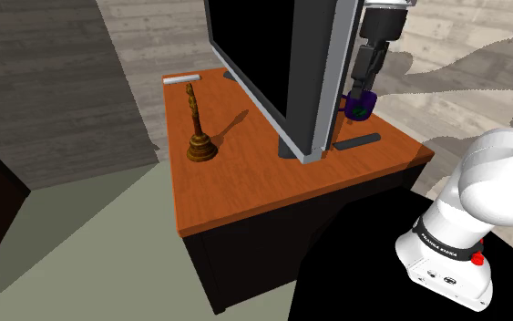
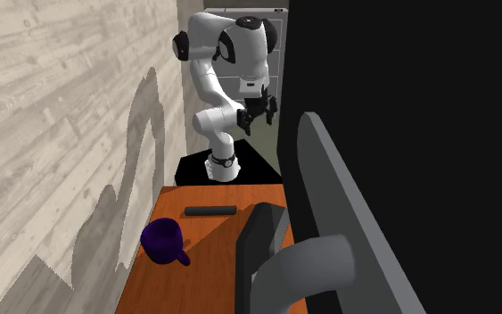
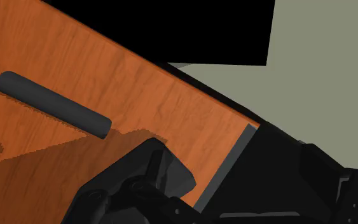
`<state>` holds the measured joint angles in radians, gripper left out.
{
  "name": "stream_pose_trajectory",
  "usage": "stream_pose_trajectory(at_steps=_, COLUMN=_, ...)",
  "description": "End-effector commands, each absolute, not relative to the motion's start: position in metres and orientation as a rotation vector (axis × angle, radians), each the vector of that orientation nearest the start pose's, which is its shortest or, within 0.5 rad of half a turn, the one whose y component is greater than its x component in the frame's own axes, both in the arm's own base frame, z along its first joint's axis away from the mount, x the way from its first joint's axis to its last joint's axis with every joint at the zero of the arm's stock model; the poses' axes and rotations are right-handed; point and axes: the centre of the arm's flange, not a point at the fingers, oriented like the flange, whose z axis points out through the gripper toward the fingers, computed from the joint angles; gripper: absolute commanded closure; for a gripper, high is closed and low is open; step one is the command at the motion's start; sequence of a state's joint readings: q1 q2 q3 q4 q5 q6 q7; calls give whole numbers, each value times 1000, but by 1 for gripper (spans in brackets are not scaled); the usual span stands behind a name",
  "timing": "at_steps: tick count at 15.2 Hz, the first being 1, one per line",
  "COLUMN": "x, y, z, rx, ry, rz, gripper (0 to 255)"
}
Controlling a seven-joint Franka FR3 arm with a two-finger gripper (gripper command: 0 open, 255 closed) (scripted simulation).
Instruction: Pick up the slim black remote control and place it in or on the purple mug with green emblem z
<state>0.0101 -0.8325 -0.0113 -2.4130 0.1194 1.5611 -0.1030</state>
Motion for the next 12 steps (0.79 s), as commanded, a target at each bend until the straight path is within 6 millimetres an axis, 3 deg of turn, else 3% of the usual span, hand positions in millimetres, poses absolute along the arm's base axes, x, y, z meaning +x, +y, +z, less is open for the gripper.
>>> stream_pose_trajectory(at_steps=1, x=292, y=12, z=578, rx=-3009, ry=-159, rz=20, gripper=0)
stream_pose_trajectory(at_steps=12, x=281, y=-70, z=470, rx=-2995, ry=-809, rz=-24, gripper=0)
